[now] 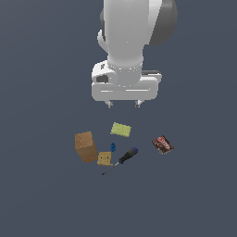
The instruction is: Pick up a designated object from a clutter of objects.
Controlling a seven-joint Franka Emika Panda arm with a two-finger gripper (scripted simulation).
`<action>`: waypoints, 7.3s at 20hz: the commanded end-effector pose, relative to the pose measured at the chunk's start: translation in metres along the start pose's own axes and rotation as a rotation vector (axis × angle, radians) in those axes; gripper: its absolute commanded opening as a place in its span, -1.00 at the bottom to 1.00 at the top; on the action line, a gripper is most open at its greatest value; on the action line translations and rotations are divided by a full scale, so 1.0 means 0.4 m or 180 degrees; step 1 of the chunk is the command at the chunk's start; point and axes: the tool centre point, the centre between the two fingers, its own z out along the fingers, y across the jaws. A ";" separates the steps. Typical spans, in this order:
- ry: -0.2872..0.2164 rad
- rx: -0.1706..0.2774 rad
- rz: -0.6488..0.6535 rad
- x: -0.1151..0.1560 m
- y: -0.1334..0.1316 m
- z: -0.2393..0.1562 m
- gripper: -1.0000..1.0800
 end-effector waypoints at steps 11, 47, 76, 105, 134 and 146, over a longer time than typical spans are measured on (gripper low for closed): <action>-0.0039 -0.0013 0.0015 -0.001 -0.027 -0.014 0.92; -0.0081 -0.0203 -0.2299 -0.067 0.042 0.370 0.92; -0.0013 -0.0086 -0.4213 -0.209 0.024 0.608 0.92; -0.0014 -0.0087 -0.4217 -0.208 0.026 0.734 -1.00; -0.0005 -0.0079 -0.4228 -0.116 -0.048 0.404 -1.00; -0.0002 -0.0073 -0.4232 -0.037 -0.111 0.129 -1.00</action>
